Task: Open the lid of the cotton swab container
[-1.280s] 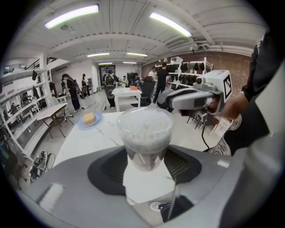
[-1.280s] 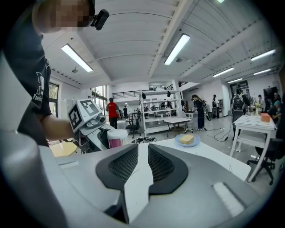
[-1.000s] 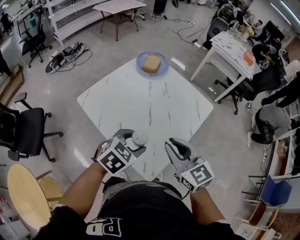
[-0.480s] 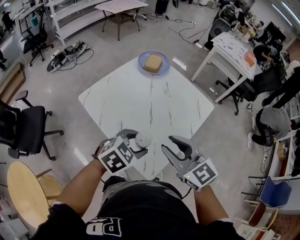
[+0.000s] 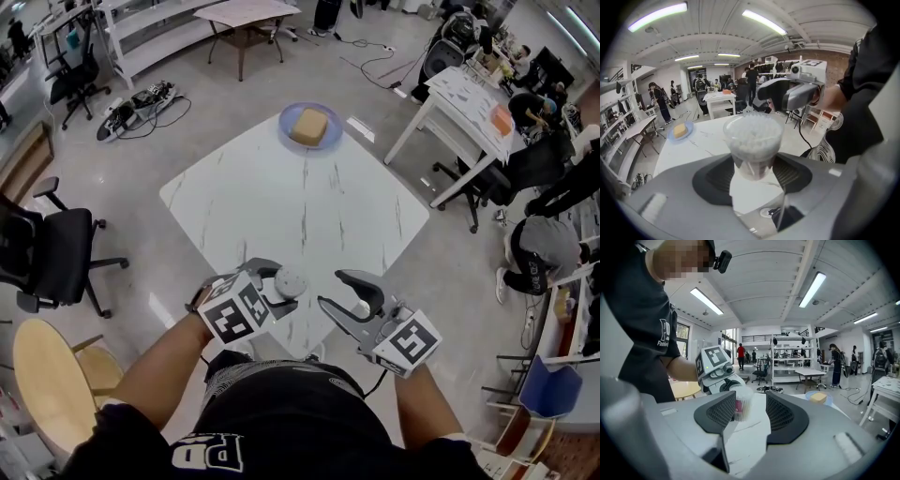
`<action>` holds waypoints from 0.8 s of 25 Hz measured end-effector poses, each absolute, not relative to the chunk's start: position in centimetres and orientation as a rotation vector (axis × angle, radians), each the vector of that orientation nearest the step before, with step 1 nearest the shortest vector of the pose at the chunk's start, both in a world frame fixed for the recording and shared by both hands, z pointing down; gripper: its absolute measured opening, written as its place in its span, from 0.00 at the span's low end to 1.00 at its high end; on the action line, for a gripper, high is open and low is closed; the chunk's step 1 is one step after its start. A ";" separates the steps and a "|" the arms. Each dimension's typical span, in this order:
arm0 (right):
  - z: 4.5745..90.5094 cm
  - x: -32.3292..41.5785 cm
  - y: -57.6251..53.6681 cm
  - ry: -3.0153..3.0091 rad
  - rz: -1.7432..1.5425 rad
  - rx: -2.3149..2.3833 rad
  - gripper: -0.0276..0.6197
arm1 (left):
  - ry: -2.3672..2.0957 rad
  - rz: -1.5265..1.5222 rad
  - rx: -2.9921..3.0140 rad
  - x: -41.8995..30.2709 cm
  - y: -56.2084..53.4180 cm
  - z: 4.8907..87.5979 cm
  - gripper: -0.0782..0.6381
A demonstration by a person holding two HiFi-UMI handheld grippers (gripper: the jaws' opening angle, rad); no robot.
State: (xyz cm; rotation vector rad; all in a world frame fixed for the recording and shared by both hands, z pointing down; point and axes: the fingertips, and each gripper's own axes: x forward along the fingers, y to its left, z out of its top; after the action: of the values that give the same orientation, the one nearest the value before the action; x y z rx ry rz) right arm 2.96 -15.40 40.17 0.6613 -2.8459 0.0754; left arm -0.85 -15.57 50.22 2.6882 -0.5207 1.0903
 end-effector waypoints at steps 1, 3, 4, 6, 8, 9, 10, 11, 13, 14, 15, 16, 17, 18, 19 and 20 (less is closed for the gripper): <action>40.1 2.9 -15.4 -2.846 0.073 0.651 0.32 | -0.518 1.090 2.688 -0.8 -15.5 50.2 0.54; 40.3 2.6 -15.2 -2.839 0.071 0.602 0.32 | -0.508 1.094 2.690 -0.7 -15.5 50.1 0.54; 40.5 2.4 -15.1 -2.830 0.076 0.566 0.32 | -0.501 1.099 2.691 -0.7 -15.5 50.1 0.54; 41.1 1.9 -14.8 -2.803 0.086 0.499 0.33 | -0.491 1.110 2.693 -0.6 -15.3 50.3 0.54; 41.3 1.5 -14.9 -2.789 0.078 0.454 0.36 | -0.481 1.118 2.695 -0.6 -15.2 50.4 0.54; 41.3 1.3 -14.9 -2.781 0.088 0.432 0.37 | -0.478 1.122 2.695 -0.5 -15.2 50.5 0.54; 41.2 1.1 -14.9 -2.771 0.103 0.405 0.39 | -0.475 1.125 2.695 -0.5 -15.2 50.5 0.54; 41.0 0.8 -14.9 -2.763 0.112 0.378 0.39 | -0.473 1.128 2.696 -0.4 -15.2 50.6 0.54; 40.5 0.1 -14.9 -2.757 0.103 0.329 0.39 | -0.467 1.129 2.695 -0.4 -15.2 50.6 0.54; 40.4 -0.3 -14.8 -2.756 0.088 0.306 0.39 | -0.463 1.131 2.694 -0.3 -15.2 50.7 0.54; 40.3 -0.6 -14.8 -2.757 0.067 0.283 0.40 | -0.457 1.136 2.694 -0.3 -15.2 50.8 0.54; 40.4 -1.0 -14.8 -2.756 0.043 0.260 0.41 | -0.448 1.143 2.695 -0.3 -15.1 50.9 0.54; 40.5 -1.3 -14.7 -2.750 0.021 0.238 0.42 | -0.437 1.151 2.697 -0.2 -14.9 51.0 0.54; 40.7 -1.6 -14.7 -2.741 0.003 0.219 0.42 | -0.427 1.159 2.698 -0.1 -14.8 51.0 0.54; 40.7 -1.8 -14.7 -2.731 -0.008 0.204 0.43 | -0.417 1.166 2.700 0.0 -14.7 51.1 0.54; 40.8 -2.0 -14.7 -2.724 -0.015 0.193 0.43 | -0.410 1.172 2.701 0.1 -14.6 51.1 0.54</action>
State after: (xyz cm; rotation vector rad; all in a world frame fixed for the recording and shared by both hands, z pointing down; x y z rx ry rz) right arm -2.01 -14.69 40.81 0.1933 -2.7240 -0.0155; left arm 0.09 -14.59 51.10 2.7011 -0.4103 1.1717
